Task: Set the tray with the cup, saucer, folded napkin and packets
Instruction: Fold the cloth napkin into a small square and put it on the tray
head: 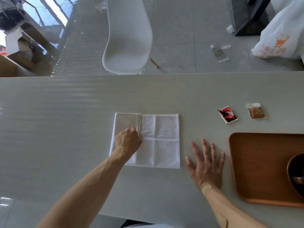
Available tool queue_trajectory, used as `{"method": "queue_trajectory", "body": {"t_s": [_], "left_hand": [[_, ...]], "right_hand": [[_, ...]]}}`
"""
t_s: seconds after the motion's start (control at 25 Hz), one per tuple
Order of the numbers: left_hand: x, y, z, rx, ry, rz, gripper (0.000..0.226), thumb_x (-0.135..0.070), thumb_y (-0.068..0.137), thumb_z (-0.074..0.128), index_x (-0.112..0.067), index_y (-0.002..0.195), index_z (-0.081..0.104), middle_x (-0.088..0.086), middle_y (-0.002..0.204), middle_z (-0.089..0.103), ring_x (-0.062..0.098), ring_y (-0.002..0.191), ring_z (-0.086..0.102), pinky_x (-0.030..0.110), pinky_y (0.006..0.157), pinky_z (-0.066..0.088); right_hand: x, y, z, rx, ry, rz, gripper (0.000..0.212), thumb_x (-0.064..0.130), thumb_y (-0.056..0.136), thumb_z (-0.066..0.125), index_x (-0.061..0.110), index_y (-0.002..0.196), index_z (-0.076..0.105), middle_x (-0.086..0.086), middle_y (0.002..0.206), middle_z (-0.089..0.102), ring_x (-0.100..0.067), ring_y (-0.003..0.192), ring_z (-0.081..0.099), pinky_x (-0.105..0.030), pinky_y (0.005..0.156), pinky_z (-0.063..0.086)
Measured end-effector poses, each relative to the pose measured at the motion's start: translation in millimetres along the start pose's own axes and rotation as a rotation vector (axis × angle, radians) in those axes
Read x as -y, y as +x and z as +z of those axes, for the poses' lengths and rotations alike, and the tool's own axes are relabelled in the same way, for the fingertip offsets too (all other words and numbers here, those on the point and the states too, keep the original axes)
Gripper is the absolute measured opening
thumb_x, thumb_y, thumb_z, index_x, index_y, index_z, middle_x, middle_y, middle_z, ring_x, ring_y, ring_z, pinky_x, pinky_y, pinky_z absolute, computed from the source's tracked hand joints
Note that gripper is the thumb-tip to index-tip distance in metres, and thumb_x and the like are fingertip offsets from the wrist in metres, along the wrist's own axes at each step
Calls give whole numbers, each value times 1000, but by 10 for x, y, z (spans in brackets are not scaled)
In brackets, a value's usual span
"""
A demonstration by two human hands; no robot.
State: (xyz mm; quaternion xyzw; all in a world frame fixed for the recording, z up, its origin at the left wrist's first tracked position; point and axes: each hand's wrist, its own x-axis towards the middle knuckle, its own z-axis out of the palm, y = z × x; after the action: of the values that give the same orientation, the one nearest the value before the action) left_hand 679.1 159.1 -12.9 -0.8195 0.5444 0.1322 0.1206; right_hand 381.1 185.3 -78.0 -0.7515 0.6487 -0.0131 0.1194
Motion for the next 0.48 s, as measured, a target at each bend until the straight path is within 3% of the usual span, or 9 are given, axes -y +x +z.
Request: {"method": "queue_trajectory", "body": {"t_s": [0.08, 0.2, 0.36, 0.48], "left_hand": [[-40, -6, -10, 25, 73, 0, 8, -13, 83, 52, -14, 89, 48, 10, 92, 69, 35, 83, 69, 33, 59, 39], [-39, -5, 26, 32, 52, -37, 18, -9, 83, 47, -13, 101, 47, 10, 99, 65, 36, 86, 67, 35, 61, 39], [123, -40, 43, -112, -124, -149, 14, -11, 89, 41, -11, 103, 42, 13, 97, 62, 40, 81, 64, 38, 61, 37], [255, -86, 34, -182, -125, -87, 16, -13, 93, 44, -8, 108, 41, 15, 91, 63, 41, 70, 63, 37, 56, 37]], "right_hand": [[0, 0, -4, 2, -1, 0, 64, 62, 86, 32, 43, 148, 28, -1, 159, 26, -30, 147, 18, -61, 116, 8], [0, -4, -7, -5, 0, -2, 64, 63, 86, 31, 44, 148, 28, -1, 159, 26, -30, 147, 18, -61, 117, 7], [-1, 3, -7, -10, 7, -6, 64, 63, 87, 31, 44, 148, 27, -1, 159, 27, -31, 147, 19, -61, 117, 8], [-6, 1, -4, -13, 11, -5, 64, 63, 87, 33, 44, 148, 27, -1, 159, 27, -31, 147, 19, -61, 116, 8]]}}
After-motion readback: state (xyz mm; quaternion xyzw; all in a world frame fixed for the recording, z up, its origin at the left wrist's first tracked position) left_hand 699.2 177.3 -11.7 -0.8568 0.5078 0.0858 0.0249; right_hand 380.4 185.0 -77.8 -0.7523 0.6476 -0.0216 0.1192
